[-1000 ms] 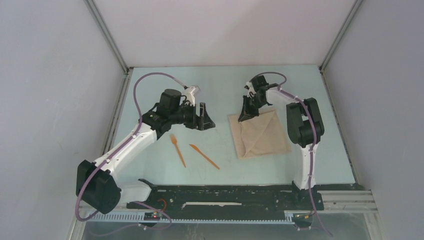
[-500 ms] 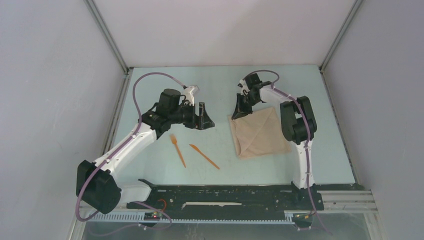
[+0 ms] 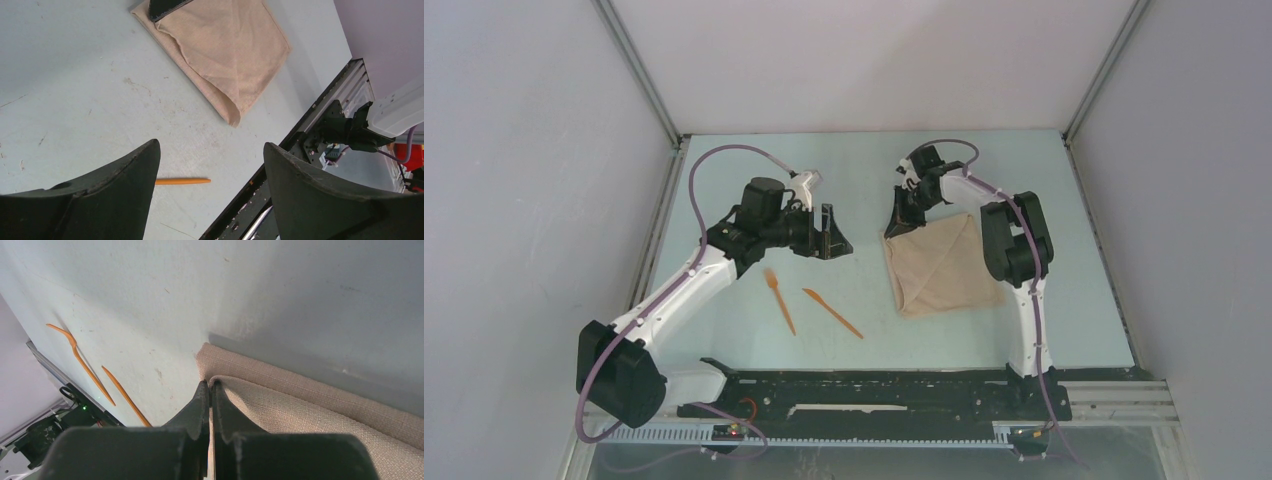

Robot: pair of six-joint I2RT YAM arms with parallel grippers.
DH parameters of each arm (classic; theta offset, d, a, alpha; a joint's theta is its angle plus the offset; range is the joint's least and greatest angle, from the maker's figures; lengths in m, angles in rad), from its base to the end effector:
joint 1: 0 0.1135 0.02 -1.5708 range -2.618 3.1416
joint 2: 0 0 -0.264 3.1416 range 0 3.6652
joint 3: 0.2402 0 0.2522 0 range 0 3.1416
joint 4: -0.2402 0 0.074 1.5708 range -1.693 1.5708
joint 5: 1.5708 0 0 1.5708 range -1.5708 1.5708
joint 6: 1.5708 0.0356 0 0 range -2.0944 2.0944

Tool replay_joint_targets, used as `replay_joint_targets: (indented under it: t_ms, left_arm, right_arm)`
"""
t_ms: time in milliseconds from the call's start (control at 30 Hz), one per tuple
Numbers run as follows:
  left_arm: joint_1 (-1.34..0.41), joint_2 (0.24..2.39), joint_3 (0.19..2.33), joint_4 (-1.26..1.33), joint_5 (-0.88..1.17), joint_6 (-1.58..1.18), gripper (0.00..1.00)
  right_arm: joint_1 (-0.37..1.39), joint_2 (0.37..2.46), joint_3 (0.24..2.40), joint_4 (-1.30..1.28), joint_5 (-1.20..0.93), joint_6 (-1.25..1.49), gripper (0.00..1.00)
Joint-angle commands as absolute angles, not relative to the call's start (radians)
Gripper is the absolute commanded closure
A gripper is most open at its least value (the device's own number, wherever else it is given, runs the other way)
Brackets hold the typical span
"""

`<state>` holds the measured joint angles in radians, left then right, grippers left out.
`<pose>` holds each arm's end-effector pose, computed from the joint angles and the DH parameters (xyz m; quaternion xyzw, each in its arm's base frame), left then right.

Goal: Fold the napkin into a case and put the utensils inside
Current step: Fold the top corner of the square-folded napkin at the center of the board.

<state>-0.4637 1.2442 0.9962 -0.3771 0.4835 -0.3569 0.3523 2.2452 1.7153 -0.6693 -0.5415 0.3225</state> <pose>0.2368 -0.1369 0.2998 0.1550 0.8573 -0.3718 0.3205 0.4296 0.1775 0.1503 -0.0635 0.9461 0.3070 0.0810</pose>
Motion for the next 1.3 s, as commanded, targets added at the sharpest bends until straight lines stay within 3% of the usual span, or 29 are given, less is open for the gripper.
replay_joint_targets:
  t_ms: [0,200,467,733,867,933,1000,1067,1167,1267]
  left_arm:
    - [-0.456,1.239,0.997,-0.361,0.508,-0.336,0.18]
    - [-0.456,1.242,0.996,-0.361,0.511,-0.337,0.18]
    - [-0.456,1.253,0.995,-0.359,0.519,-0.339,0.18]
    - [-0.456,1.277,0.989,-0.347,0.524,-0.345,0.18]
    - [-0.463,1.333,0.964,-0.279,0.51,-0.446,0.21]
    - [-0.484,1.398,0.961,-0.214,0.492,-0.581,0.28]
    - [-0.535,1.476,0.984,-0.153,0.42,-0.699,0.4]
    - [-0.599,1.57,1.069,-0.145,0.342,-0.743,0.45]
    - [-0.658,1.755,1.249,-0.159,0.285,-0.768,0.54]
    - [-0.668,1.914,1.374,-0.163,0.296,-0.767,0.71]
  right_arm:
    - [0.362,2.266,1.764,-0.675,-0.55,0.336,0.99]
    - [0.361,2.283,1.784,-0.68,-0.549,0.335,0.98]
    - [0.361,2.289,1.799,-0.677,-0.557,0.343,0.9]
    - [0.358,2.211,1.789,-0.682,-0.62,0.387,0.63]
    - [0.325,2.065,1.643,-0.584,-0.681,0.445,0.49]
    - [0.281,1.963,1.479,-0.419,-0.731,0.494,0.42]
    - [0.216,1.902,1.352,-0.309,-0.773,0.522,0.4]
    - [0.151,1.894,1.266,-0.237,-0.817,0.524,0.41]
    - [0.067,1.917,1.208,-0.172,-0.868,0.51,0.41]
    - [0.01,1.955,1.2,-0.128,-0.92,0.508,0.42]
